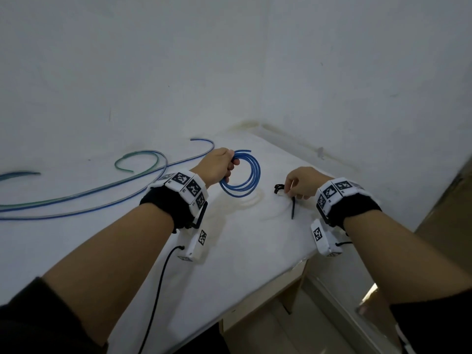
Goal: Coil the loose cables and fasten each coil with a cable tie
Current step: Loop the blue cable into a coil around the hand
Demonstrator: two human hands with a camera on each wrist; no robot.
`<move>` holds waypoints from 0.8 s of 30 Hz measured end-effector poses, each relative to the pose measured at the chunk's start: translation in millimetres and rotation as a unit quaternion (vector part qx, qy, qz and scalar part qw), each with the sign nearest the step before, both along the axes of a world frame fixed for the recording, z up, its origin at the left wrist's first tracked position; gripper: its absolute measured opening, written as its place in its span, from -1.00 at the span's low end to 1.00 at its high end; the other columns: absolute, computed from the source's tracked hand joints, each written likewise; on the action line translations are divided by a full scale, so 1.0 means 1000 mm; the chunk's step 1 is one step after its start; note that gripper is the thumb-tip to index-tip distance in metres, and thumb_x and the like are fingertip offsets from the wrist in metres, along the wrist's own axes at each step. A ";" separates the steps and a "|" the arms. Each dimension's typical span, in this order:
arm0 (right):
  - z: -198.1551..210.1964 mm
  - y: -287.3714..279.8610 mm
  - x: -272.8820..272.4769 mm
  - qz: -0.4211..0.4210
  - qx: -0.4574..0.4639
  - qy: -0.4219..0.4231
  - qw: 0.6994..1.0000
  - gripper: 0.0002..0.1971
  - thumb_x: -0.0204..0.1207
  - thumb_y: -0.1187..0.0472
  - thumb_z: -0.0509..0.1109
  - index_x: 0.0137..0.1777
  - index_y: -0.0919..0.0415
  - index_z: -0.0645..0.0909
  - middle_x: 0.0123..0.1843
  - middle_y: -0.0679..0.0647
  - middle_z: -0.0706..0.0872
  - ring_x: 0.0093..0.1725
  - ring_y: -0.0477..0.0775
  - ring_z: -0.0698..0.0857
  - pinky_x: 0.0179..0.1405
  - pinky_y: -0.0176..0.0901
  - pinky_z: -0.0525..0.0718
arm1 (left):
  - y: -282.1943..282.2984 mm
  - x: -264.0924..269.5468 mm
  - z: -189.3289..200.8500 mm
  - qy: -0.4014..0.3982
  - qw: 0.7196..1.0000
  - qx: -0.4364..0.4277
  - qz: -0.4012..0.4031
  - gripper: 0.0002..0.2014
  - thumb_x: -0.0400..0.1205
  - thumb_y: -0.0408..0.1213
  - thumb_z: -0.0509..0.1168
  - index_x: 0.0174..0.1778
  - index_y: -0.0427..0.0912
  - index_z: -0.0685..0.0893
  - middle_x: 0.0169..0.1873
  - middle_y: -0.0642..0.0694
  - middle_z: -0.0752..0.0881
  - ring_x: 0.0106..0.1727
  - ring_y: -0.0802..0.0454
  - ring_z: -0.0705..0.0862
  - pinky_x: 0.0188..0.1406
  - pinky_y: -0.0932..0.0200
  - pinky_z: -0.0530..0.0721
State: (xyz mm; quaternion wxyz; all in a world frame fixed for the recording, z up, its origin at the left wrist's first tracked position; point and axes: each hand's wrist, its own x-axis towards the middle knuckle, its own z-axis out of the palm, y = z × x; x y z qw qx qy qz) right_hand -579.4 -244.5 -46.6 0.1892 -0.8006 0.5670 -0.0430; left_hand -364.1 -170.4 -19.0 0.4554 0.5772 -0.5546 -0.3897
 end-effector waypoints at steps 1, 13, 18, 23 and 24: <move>0.000 0.001 0.001 0.009 -0.004 0.002 1.000 -0.94 0.44 0.30 0.48 -0.12 0.25 0.69 -0.19 0.07 0.66 -0.29 0.06 0.67 -0.29 -0.19 0.65 | -0.001 0.001 0.000 -0.001 1.000 0.000 0.001 -0.64 0.76 -0.25 -0.07 -0.30 -0.20 0.49 -0.47 -0.03 0.36 -0.53 0.10 0.31 -0.44 0.20 0.43; 0.004 0.002 0.013 0.005 -0.022 0.043 0.999 -0.79 0.51 0.25 0.40 -0.35 0.24 0.60 -0.41 0.06 0.62 -0.39 0.01 0.58 -0.42 -0.29 0.53 | -0.003 0.014 0.001 -0.008 1.000 -0.009 0.019 -0.64 0.76 -0.24 -0.05 -0.30 -0.19 0.50 -0.48 -0.02 0.36 -0.68 0.22 0.33 -0.48 0.24 0.43; 0.015 0.006 0.033 -0.005 0.015 -0.149 0.989 -0.81 0.55 0.29 0.35 -0.30 0.27 0.61 -0.29 0.18 0.76 -0.42 -0.03 0.68 -0.42 -0.33 0.65 | 0.001 0.033 0.005 -0.014 0.998 -0.024 0.050 -0.66 0.74 -0.26 -0.04 -0.31 -0.19 0.50 -0.47 -0.02 0.37 -0.60 0.15 0.33 -0.47 0.23 0.43; 0.026 0.016 0.080 -0.003 0.030 -0.340 0.940 -0.81 0.51 0.47 0.19 -0.19 0.17 0.44 -0.26 0.24 0.72 -0.43 0.07 0.66 -0.44 -0.20 0.60 | 0.013 0.064 0.011 -0.018 0.994 -0.042 0.095 -0.67 0.73 -0.28 -0.05 -0.32 -0.17 0.47 -0.48 -0.02 0.39 -0.61 0.16 0.33 -0.47 0.22 0.41; 0.029 0.019 0.091 0.010 0.032 -0.370 0.928 -0.80 0.50 0.49 0.17 -0.19 0.17 0.45 -0.29 0.23 0.70 -0.45 0.07 0.64 -0.45 -0.19 0.58 | 0.017 0.072 0.011 -0.017 0.993 -0.044 0.107 -0.67 0.74 -0.27 -0.05 -0.31 -0.18 0.47 -0.48 -0.03 0.39 -0.58 0.12 0.34 -0.47 0.23 0.41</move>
